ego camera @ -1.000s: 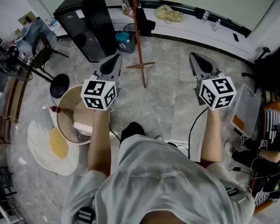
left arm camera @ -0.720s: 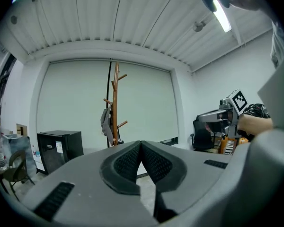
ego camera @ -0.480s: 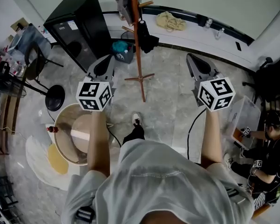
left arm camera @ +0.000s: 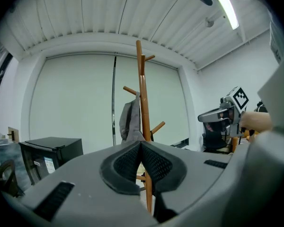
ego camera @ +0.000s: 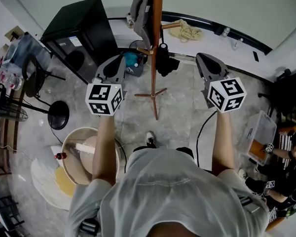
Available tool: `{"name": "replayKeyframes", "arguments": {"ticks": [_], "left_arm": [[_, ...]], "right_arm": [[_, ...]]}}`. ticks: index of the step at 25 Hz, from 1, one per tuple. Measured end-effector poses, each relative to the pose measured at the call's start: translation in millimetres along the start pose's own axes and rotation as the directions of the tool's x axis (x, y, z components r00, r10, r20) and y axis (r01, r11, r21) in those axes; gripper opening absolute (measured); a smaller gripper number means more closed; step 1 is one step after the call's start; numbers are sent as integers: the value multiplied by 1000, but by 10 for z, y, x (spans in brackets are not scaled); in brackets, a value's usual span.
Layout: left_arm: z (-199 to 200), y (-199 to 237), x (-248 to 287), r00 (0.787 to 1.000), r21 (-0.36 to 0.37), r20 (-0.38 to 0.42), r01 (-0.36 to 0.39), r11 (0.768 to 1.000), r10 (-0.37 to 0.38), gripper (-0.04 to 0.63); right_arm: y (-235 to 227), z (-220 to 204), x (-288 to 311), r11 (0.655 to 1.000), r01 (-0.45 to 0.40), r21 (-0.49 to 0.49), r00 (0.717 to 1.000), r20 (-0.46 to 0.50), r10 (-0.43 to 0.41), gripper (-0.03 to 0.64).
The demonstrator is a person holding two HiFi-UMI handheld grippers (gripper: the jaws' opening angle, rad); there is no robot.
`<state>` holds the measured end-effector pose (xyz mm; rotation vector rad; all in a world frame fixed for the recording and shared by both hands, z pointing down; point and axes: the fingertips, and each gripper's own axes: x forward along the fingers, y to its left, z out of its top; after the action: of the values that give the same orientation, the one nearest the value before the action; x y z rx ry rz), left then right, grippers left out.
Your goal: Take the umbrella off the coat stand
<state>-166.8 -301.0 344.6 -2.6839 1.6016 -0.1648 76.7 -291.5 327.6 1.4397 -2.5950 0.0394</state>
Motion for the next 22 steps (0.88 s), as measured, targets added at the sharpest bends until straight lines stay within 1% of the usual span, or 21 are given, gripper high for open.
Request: {"name": "replayKeyframes", "arguments": {"ticks": [3,5,8,12,16,20,22], "left_arm": [[-125,138,212,1000,-18,-18,16,1000,-16,15],[-209,212,309,999,-30,-31,10,999,-11,15],[-346,290,417,998,-50,-57,-5,999,2,15],[-555,324,512,995,-120,-93,-39,992,28,15],[-790,360,578,981,-119,-166,-118,986,98,15],[-919,386,576,966,-125,-202,-189,974,162,15],[-974,389,545,957,-128,-217,-222,967,191,15]], "right_arm": [[-33,-116,337,999,-32,-2,999,-39,32,35],[-50,-241,539,997,-72,15,995,-73,73,96],[-61,-460,872,990,-138,32,981,-133,141,211],[-6,-770,1279,968,-248,28,947,-205,248,281],[-22,-1043,1592,946,-322,28,916,-244,319,322],[-13,-1259,1846,923,-384,13,886,-276,372,342],[48,-1379,1940,905,-425,10,863,-296,409,344]]}}
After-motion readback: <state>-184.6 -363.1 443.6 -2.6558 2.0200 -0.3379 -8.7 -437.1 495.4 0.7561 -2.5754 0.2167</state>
